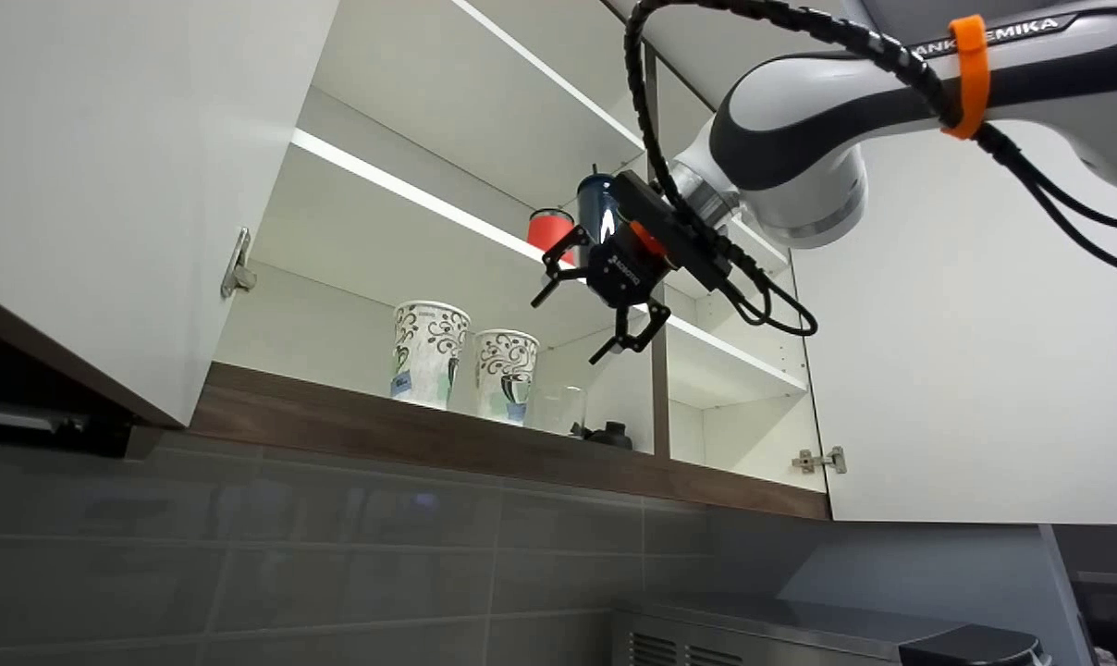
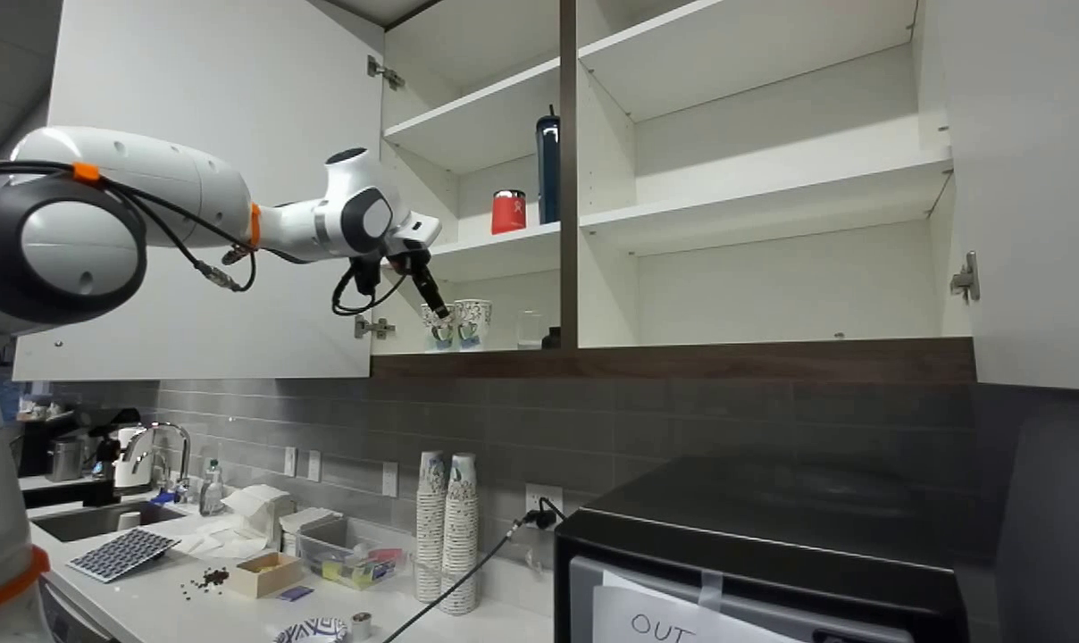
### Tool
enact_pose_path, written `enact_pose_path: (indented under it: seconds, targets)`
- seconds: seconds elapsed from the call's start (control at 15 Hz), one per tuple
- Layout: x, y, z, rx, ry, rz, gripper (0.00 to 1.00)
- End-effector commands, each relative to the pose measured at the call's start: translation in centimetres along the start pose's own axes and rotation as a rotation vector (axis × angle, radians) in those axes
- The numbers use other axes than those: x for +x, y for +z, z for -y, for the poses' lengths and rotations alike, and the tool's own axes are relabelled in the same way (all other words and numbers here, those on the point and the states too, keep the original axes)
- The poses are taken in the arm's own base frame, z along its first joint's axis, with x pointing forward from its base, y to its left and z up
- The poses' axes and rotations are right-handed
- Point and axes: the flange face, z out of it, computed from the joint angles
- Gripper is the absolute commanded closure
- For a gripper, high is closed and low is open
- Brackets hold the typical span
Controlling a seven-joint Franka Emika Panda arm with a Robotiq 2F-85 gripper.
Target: Stack the right cup in the left cup
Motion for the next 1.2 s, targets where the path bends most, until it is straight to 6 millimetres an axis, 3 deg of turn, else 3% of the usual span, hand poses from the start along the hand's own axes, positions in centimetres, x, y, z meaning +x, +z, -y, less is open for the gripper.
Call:
enact_pose_path:
  seconds: [0.0,0.53,1.13]
  targets:
    - [1.0,1.1,1.9,-0.008,0.027,-0.063,0.00]
    - [1.7,3.7,3.6,-0.078,0.023,-0.159,0.00]
    - [2.8,6.1,4.1,-0.128,0.016,-0.243,0.00]
